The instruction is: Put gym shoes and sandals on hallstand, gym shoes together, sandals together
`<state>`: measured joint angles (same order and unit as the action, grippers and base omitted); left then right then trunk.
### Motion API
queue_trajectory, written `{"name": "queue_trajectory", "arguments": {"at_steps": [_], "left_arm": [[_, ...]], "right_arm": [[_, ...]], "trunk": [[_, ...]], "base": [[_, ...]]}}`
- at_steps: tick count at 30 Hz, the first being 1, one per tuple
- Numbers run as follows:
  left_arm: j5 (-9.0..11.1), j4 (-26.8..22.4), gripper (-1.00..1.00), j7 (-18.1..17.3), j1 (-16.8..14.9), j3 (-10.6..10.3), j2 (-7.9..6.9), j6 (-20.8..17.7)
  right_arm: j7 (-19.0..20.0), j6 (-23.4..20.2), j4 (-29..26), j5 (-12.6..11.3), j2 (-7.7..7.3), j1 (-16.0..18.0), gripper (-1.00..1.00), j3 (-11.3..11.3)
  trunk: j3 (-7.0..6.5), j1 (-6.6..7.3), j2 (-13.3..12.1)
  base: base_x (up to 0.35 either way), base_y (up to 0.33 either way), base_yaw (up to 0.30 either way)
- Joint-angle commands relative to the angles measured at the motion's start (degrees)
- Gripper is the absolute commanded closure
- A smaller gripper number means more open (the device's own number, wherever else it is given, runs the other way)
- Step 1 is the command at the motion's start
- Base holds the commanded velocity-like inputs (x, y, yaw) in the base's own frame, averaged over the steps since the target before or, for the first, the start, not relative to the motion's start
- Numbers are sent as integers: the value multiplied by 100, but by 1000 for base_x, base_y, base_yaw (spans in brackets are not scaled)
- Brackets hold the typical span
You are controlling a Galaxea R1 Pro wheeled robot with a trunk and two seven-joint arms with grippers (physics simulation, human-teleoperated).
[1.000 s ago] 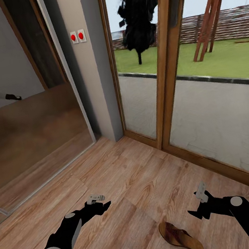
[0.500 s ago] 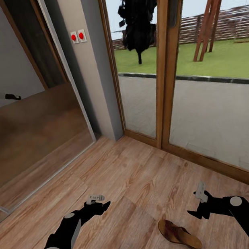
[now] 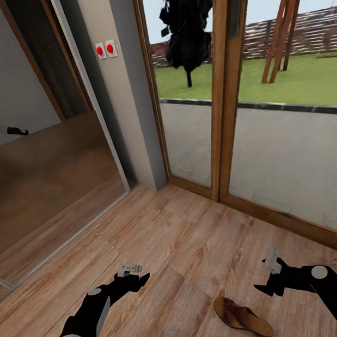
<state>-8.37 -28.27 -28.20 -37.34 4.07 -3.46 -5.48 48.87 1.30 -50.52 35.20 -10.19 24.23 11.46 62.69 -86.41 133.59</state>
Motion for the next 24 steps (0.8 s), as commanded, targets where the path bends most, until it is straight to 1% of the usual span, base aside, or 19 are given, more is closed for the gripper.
{"name": "queue_trajectory", "arguments": {"at_steps": [1,4,8,13,17,20,21,22,23,24], "left_arm": [[-50,-12,-100,-46,-1,43,7,-37],[-53,-4,-100,-41,-1,45,5,-41],[-49,3,-100,-34,4,77,4,-46],[-46,-1,-100,-40,-33,83,9,-65],[-41,-7,-100,-43,-65,64,28,-187],[-33,-105,-100,-50,-139,56,63,-498],[-27,-276,-100,-63,-206,40,88,-752],[-24,-371,-100,-70,-235,30,101,-881],[-21,-542,-100,-80,-278,-1,123,-1086],[-20,-615,-100,-84,-292,-21,131,-1164]], "right_arm": [[29,13,-8,42,1,3,-100,17],[27,11,0,46,-8,3,-100,21],[29,5,-1,56,-17,3,-100,22],[30,3,-4,137,-83,3,-100,28],[29,2,-4,194,-113,3,-100,25],[27,2,3,256,-119,3,-100,17],[31,0,6,294,-121,3,-100,16],[34,-1,8,309,-122,3,-100,16],[37,-4,16,334,-122,3,-100,12],[40,-4,21,344,-123,3,-100,10]], "trunk": [[5,1,2],[5,1,2],[77,-87,162],[166,-197,363],[238,-285,523],[292,-350,644],[310,-372,684],[328,-394,724],[346,-416,764],[364,-438,804]], "base": [[0,0,0],[0,0,0],[0,0,0],[0,0,0],[0,0,0],[0,0,0],[0,0,0],[0,0,0],[0,0,0],[0,0,0]]}}
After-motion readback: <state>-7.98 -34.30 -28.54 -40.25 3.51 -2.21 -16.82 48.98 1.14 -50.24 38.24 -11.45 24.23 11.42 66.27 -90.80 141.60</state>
